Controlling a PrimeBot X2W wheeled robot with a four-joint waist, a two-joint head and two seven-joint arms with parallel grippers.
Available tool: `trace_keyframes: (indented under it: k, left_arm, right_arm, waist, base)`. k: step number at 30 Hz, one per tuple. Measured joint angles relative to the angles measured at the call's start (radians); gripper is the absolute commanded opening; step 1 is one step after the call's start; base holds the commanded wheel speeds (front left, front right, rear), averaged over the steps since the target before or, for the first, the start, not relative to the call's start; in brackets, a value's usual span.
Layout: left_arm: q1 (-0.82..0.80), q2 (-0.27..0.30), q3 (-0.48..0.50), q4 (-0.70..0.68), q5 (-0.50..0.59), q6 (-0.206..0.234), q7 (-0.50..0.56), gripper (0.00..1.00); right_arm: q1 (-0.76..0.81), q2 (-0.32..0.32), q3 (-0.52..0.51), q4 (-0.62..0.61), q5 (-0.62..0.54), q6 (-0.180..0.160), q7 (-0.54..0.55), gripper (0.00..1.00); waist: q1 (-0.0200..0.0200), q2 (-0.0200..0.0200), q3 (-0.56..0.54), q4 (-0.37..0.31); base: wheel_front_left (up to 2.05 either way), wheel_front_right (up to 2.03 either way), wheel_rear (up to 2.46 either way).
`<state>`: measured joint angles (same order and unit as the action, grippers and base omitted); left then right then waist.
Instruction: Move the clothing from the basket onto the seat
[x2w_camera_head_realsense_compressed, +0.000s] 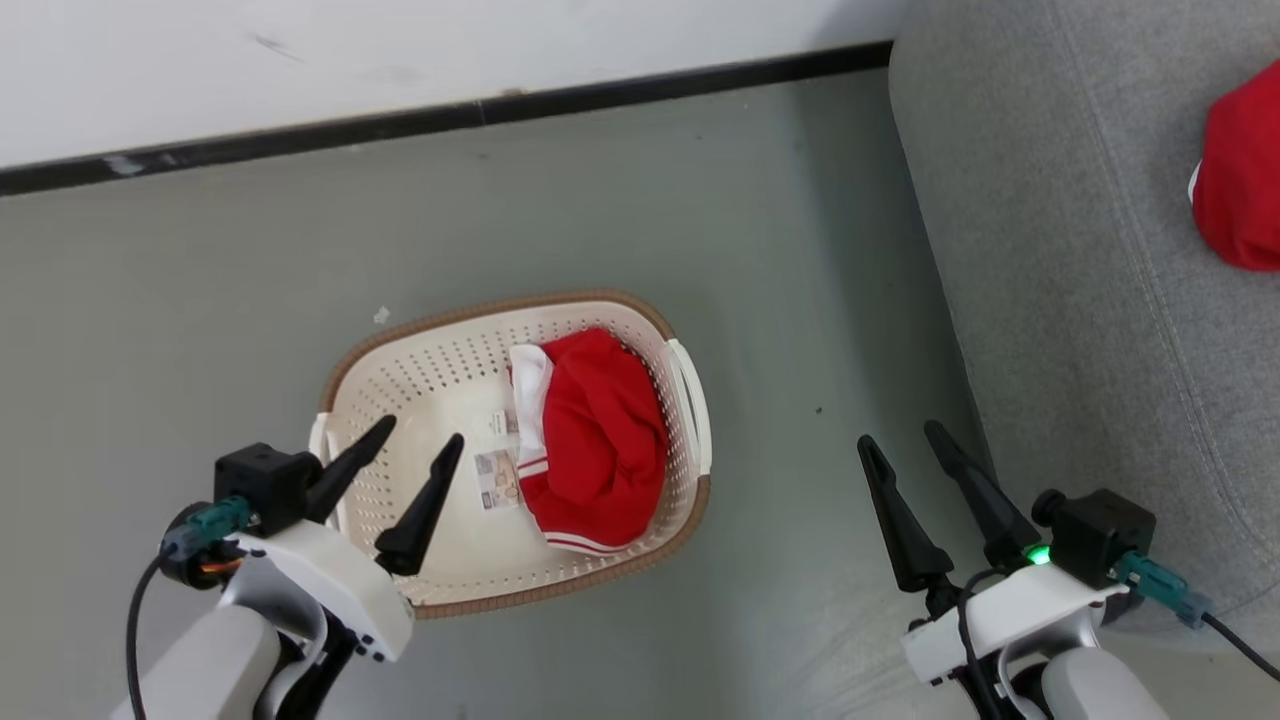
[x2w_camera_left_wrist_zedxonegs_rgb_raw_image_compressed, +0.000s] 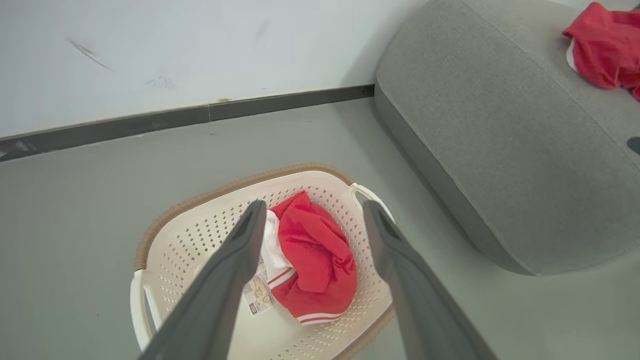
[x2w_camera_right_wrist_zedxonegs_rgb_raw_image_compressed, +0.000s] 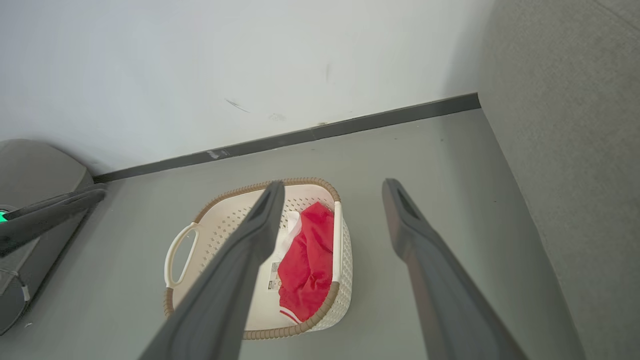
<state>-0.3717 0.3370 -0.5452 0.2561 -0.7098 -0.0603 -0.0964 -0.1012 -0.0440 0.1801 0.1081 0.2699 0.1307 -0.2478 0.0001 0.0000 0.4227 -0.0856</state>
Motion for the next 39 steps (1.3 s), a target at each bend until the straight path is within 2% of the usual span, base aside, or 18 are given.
trace_keyframes:
  k: [14, 31, 39]
  left_arm:
    - [-0.107, 0.041, 0.01, 0.016, 0.024, 0.0, 0.052, 1.0]
    - [-0.215, 0.054, -0.005, 0.001, 0.068, -0.005, 0.098, 1.0]
    - [-0.226, 0.068, -0.018, 0.0, 0.078, -0.005, 0.132, 1.0]
  right_arm:
    - [-0.093, -0.001, 0.071, -0.035, 0.012, 0.0, 0.0, 1.0]
    - [-0.114, -0.001, 0.193, -0.028, 0.035, 0.0, 0.0, 1.0]
    - [-0.157, -0.001, 0.214, -0.035, 0.064, 0.0, 0.0, 1.0]
  waist:
    - [0.0, 0.0, 0.148, -0.062]
    - [0.0, 0.0, 0.294, -0.138]
    - [0.0, 0.0, 0.354, -0.18]
  base:
    - [0.0, 0.0, 0.0]
    - [0.0, 0.0, 0.0]
    - [0.0, 0.0, 0.0]
